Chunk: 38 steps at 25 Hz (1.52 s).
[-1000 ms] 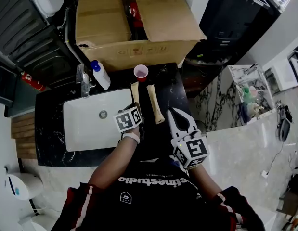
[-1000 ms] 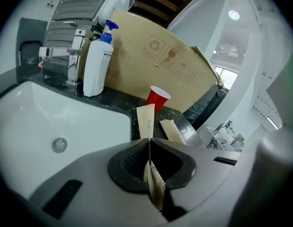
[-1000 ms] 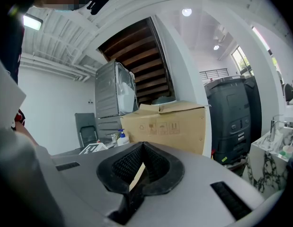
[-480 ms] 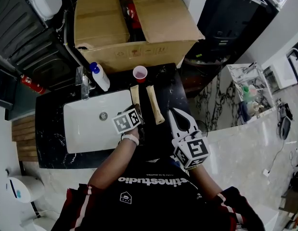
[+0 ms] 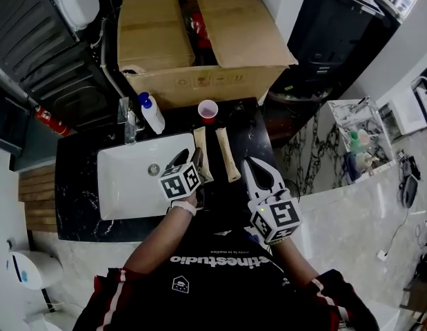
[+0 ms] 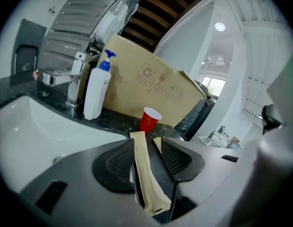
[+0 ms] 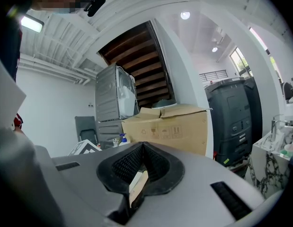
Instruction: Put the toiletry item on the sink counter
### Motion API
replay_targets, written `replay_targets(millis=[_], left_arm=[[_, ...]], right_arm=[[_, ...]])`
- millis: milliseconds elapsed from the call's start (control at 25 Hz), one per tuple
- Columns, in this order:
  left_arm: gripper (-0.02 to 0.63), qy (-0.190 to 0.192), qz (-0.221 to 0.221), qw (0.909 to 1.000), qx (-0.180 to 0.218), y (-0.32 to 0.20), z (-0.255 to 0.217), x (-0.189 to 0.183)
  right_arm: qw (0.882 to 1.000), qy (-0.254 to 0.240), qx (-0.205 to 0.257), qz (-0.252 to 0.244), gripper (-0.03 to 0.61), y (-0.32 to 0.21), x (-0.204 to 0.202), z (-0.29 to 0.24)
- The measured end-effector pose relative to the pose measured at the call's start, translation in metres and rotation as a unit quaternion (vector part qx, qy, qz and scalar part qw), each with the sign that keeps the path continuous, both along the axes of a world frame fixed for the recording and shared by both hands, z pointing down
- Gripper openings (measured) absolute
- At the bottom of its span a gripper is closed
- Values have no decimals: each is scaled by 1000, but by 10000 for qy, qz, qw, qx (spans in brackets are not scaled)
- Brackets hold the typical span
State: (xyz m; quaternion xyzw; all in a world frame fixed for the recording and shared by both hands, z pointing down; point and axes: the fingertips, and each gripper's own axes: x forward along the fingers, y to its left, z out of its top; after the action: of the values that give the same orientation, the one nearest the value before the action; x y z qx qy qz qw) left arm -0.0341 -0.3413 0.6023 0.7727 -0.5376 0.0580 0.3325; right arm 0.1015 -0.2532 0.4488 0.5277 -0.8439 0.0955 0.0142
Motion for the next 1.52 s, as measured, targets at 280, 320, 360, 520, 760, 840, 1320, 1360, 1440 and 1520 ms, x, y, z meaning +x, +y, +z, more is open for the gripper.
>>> replay_targets(millis=[280,320,360,520,760,840,1320,1360,1440,1520], left_arm=[[170,-662,52,9846,1618,21,-95,-40],[170,-796,70,9793,1859,26,-110,-45],[170,-930,90,9730,2110,31,-124,-49],[164,-1531,161,9386,3089,50,-178,-66],[98,-2032,-35,9017,3817,72,-232,-88],[69,-2132,-84,8958,3898,78,-239,-92],[15,-1811,-111,9027,3902,106,-246,-85],[14,-1799,-88,9034,3890,107,-244,-83],[14,-1762,-7,9086,3786,109,-240,-76],[15,-1720,76,9141,3671,109,-234,-70]], right_arm=[[9997,29,196,-161,38,0,-15,-14],[9996,32,207,-186,38,0,-17,-15],[9995,31,214,-211,38,0,-19,-16],[9991,31,263,-324,38,0,-31,-17],[9983,54,343,-474,38,0,-47,-23],[9979,53,393,-514,38,1,-51,-27],[9944,112,779,-700,38,8,-72,-57],[9942,118,802,-706,37,8,-73,-59],[9939,116,840,-703,38,8,-73,-61],[9937,115,871,-697,37,7,-73,-62]])
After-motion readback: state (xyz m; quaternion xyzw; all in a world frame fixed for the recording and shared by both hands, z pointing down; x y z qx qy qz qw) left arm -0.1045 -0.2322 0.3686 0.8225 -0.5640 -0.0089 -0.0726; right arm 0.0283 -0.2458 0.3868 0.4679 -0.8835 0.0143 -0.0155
